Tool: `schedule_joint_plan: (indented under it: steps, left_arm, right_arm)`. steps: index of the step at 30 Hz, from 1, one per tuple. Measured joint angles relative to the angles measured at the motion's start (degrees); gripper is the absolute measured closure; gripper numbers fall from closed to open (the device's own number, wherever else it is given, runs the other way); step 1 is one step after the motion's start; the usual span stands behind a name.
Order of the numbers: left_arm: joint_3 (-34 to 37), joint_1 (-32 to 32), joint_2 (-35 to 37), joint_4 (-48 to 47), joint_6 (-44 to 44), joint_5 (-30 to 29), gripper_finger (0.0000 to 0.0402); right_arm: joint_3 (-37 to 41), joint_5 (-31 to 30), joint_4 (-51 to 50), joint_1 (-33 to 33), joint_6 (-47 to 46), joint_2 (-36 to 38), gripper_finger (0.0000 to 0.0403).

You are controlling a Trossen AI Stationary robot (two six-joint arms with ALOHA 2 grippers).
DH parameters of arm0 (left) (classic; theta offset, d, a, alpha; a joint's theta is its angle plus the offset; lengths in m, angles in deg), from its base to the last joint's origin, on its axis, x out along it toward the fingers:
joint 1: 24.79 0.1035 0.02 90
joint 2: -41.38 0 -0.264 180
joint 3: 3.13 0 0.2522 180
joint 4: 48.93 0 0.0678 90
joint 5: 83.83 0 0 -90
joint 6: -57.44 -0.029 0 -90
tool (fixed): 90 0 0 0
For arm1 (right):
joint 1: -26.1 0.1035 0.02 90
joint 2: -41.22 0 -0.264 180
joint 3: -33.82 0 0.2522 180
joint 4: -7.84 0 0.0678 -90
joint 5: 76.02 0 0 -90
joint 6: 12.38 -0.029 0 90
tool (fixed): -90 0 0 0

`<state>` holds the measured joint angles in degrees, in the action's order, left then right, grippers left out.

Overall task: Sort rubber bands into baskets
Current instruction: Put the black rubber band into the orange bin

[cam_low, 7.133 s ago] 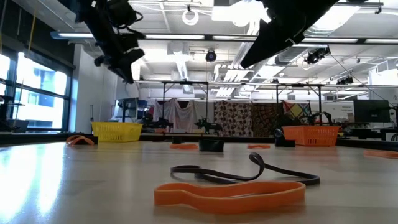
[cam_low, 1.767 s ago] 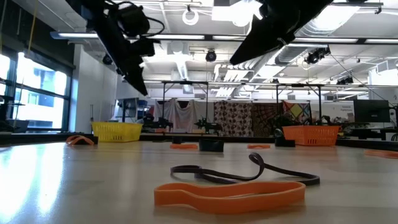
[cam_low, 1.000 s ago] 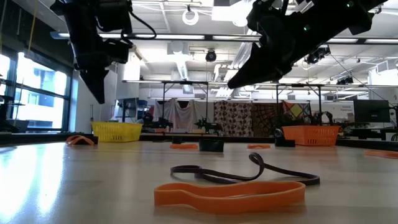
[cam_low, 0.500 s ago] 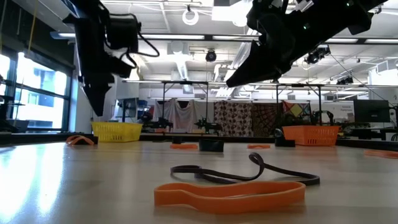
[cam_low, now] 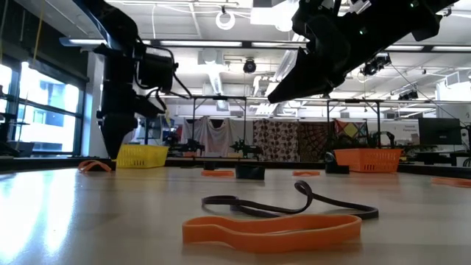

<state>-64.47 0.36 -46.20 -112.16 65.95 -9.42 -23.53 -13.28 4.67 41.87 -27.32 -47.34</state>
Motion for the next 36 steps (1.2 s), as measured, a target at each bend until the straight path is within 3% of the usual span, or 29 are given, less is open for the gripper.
schedule_joint_plan:
  steps: [12,22,36]
  left_arm:
    - [0.0,0.0,-2.2,3.0,-1.7,0.0,0.0272]
    - [0.0,0.0,-2.2,3.0,-2.8,3.1,0.0336]
    - [0.0,0.0,-2.2,2.8,-4.3,2.0,0.0367]
  right_arm:
    - [0.0,0.1,0.0,0.0,0.0,0.0,0.0403]
    - [0.0,0.1,0.0,0.0,0.0,0.0,0.0403]
    - [0.0,0.1,0.0,0.0,0.0,0.0,0.0403]
